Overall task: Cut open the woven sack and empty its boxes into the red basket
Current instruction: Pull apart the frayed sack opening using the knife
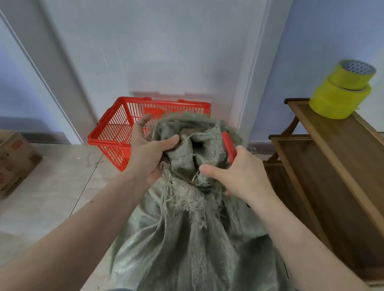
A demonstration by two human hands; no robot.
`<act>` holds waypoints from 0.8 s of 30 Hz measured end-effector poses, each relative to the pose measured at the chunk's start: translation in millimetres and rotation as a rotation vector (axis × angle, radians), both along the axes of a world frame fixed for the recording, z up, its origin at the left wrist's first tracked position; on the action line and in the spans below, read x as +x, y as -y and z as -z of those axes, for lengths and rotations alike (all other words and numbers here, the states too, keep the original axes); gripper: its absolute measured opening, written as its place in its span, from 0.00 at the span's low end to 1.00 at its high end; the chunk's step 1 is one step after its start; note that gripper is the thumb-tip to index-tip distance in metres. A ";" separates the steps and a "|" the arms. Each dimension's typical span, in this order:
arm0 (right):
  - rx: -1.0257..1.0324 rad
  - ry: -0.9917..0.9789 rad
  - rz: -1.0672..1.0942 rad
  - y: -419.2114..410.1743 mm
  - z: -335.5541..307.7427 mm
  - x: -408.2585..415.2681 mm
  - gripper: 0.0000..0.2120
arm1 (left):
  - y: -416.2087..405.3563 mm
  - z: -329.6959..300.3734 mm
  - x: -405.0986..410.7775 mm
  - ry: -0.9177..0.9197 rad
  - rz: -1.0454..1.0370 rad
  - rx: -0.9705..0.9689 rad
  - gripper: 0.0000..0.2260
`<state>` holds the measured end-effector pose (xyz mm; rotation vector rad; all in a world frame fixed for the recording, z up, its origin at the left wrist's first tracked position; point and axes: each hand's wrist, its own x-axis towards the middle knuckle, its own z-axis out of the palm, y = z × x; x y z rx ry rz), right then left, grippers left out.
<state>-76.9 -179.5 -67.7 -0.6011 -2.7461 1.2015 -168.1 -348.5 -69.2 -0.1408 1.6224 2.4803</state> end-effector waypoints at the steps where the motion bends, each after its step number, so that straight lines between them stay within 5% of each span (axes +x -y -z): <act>1: -0.110 -0.025 0.017 -2.7 0.6 -2.1 0.26 | -1.4 3.9 2.6 0.019 -0.015 -0.067 0.44; 3: -0.287 -0.101 0.069 -9.3 -1.0 -6.6 0.19 | -5.1 11.2 15.0 0.112 -0.059 -0.359 0.61; 5: -0.384 -0.183 0.115 -11.7 -1.4 -10.8 0.18 | -12.5 16.9 38.0 0.254 -0.049 -0.493 0.66; 10: -0.360 -0.278 0.300 -21.4 22.9 -17.6 0.19 | -47.5 47.9 65.1 0.503 0.137 -0.304 0.41; 14: -0.421 -0.201 0.544 -58.9 56.9 -9.3 0.23 | -66.0 70.3 58.9 0.508 0.126 -0.307 0.25; 18: -0.408 -0.095 0.607 -92.4 81.6 1.2 0.20 | -79.6 80.6 56.0 0.450 0.106 -0.356 0.26; 22: -0.357 0.004 0.523 -107.6 104.6 -2.5 0.27 | -91.3 97.1 49.2 0.420 0.096 -0.357 0.41; 24: -0.325 0.042 0.464 -114.2 115.9 -9.4 0.24 | -93.9 89.7 50.2 0.407 0.078 -0.390 0.37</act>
